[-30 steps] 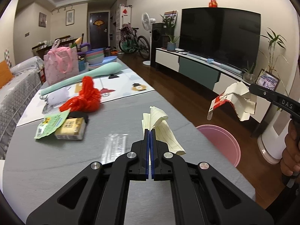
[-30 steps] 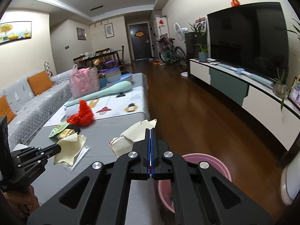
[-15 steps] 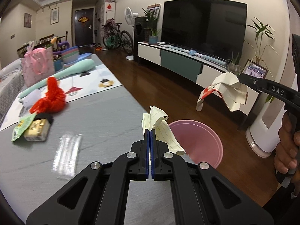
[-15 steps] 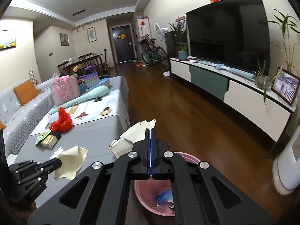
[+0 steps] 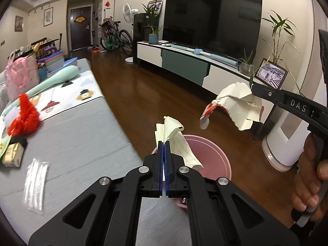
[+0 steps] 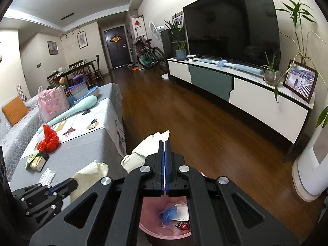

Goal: Collect trash
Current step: 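Carry the napkin and beige paper in both tools over the pink bin, then open both tools to drop the napkin and beige paper into the bin, then move both open tools back over the trash on the table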

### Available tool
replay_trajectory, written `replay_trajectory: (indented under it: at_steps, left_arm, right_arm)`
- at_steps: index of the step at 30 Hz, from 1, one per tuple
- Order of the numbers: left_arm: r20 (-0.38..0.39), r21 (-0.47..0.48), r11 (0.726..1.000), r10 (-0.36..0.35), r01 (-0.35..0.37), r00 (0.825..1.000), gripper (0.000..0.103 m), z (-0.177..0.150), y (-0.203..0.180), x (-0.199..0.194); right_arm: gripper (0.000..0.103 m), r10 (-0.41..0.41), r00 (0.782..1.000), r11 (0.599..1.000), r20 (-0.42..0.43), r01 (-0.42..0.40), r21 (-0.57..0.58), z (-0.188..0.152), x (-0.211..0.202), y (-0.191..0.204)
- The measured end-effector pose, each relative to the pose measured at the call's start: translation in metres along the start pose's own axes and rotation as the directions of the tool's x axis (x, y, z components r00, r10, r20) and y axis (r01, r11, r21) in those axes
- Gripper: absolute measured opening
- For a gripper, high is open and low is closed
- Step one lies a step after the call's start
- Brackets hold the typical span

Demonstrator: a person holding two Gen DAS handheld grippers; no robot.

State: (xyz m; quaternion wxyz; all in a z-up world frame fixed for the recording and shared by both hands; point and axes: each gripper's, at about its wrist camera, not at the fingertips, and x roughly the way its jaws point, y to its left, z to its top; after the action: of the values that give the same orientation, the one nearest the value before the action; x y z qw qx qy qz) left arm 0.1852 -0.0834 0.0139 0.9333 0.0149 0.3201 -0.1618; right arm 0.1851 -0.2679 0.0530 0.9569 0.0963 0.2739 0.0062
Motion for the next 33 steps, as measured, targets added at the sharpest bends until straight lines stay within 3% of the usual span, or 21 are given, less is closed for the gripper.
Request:
replay_trajectory:
  at_steps: [18, 20, 21, 22, 24, 33]
  left_arm:
    - [-0.142, 0.009, 0.999, -0.049, 0.051, 0.989, 0.002, 0.008, -0.018, 0.067]
    - [-0.167, 0.006, 0.999, -0.042, 0.044, 0.985, 0.02, 0.008, -0.017, 0.074]
    - [-0.17, -0.003, 0.999, -0.041, 0.041, 0.985, 0.037, 0.008, -0.016, 0.074]
    - [-0.162, -0.014, 0.999, -0.046, 0.044, 0.986, 0.04, 0.008, -0.014, 0.073]
    - [-0.151, -0.018, 0.999, -0.046, 0.044, 0.987, 0.04, 0.007, -0.011, 0.068]
    - [-0.09, -0.028, 0.999, -0.037, 0.035, 0.995, 0.04, 0.004, 0.008, 0.034]
  right_arm:
    - [0.005, -0.041, 0.996, 0.998, -0.08, 0.044, 0.034, -0.007, 0.046, -0.016]
    - [0.005, -0.049, 0.994, 0.998, -0.096, 0.053, 0.034, -0.009, 0.05, -0.015]
    - [0.007, -0.05, 0.993, 0.998, -0.105, 0.054, 0.038, -0.01, 0.053, -0.016]
    - [0.021, -0.048, 0.993, 0.998, -0.109, 0.053, 0.042, -0.01, 0.054, -0.016]
    - [0.041, -0.054, 0.992, 0.997, -0.11, 0.06, 0.054, -0.011, 0.055, -0.018]
    - [0.041, -0.028, 0.998, 0.999, -0.064, 0.031, 0.042, -0.004, 0.044, -0.006]
